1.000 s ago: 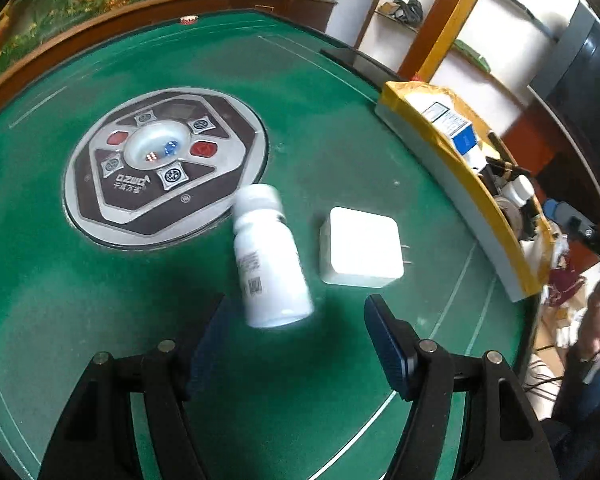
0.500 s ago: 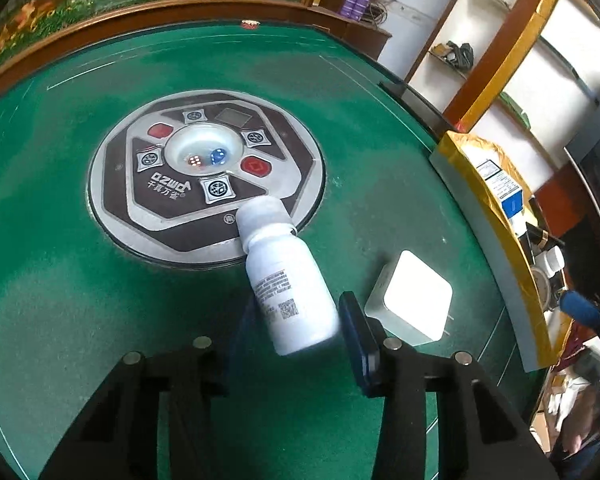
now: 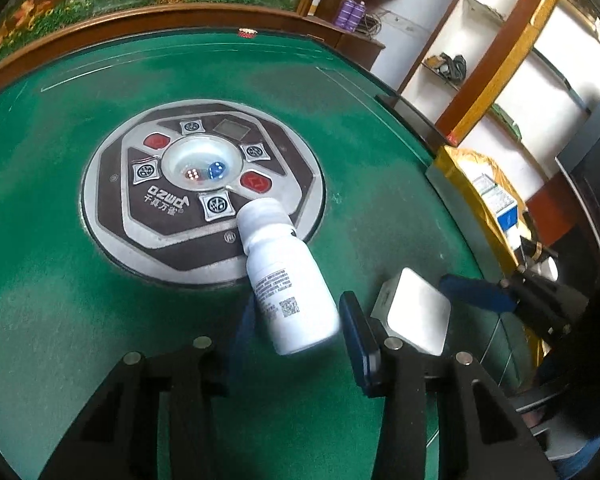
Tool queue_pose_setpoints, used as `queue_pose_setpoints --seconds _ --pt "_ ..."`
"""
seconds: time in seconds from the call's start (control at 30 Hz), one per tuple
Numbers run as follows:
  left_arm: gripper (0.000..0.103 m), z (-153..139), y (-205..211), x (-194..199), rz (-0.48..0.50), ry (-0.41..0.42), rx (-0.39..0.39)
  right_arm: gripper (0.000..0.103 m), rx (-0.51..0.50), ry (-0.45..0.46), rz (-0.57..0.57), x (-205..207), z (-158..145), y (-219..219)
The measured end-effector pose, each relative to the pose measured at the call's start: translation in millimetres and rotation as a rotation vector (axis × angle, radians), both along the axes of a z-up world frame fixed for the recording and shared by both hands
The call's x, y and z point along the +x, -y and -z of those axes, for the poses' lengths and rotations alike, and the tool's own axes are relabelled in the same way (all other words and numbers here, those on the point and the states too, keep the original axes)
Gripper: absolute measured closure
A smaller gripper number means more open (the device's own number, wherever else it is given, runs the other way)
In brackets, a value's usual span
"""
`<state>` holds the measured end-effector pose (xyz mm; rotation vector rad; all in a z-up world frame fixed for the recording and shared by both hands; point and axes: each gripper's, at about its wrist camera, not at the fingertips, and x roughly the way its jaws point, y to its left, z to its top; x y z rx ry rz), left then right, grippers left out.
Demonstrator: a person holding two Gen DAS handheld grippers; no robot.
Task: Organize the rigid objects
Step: 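Grasp the white bottle with the left tool while the right tool grasps the white plug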
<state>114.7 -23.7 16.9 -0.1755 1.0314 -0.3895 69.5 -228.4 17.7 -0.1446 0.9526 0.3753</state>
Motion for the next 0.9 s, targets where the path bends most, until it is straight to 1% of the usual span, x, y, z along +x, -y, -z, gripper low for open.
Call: queue_pose_setpoints --seconds 0.03,0.07,0.1,0.13,0.2,0.23,0.27,0.3,0.33,0.37,0.47,0.5,0.6,0.7,0.9 --pt "0.057 0 -1 1 -0.001 0.001 -0.006 0.042 -0.016 -0.012 0.002 1 2 -2" --pt "0.056 0 -1 1 0.003 0.001 -0.014 0.051 -0.037 -0.017 0.013 3 3 -3" --pt "0.053 0 0 3 0.003 0.004 -0.022 0.053 -0.058 -0.015 0.029 3 4 -4" --pt "0.048 0 0 3 0.005 0.006 -0.032 0.053 -0.058 -0.014 0.033 3 4 -3" --pt "0.041 1 3 3 0.009 0.014 -0.053 0.053 -0.036 -0.019 0.052 2 4 0" --pt "0.041 1 5 3 0.007 0.024 -0.045 0.053 -0.025 -0.023 0.058 1 3 1" --pt "0.041 1 7 1 0.005 0.034 -0.035 0.053 -0.017 -0.025 0.063 0 3 1" --pt "0.048 0 9 0 0.001 0.042 -0.013 0.053 -0.008 -0.026 0.070 -3 2 2" --pt "0.060 0 11 -1 -0.013 0.050 0.028 0.053 -0.001 -0.026 0.078 -6 2 3" --pt "0.061 0 10 -1 -0.022 0.046 0.042 0.053 0.008 -0.028 0.081 -8 2 3" --pt "0.061 1 0 1 -0.049 0.023 -0.022 0.053 0.049 -0.036 0.091 -15 1 4" --pt "0.061 1 -2 0 -0.051 0.024 -0.028 0.053 0.058 -0.034 0.095 -19 0 4" --pt "0.062 -4 -7 -5 -0.062 0.049 -0.039 0.054 0.084 -0.024 0.103 -27 -3 6" --pt "0.064 -11 -6 -10 -0.051 0.074 -0.063 0.054 0.109 -0.011 0.125 -33 -8 13" --pt "0.065 -21 3 -19 -0.021 0.111 -0.071 0.054 0.166 0.022 0.165 -40 -24 29"
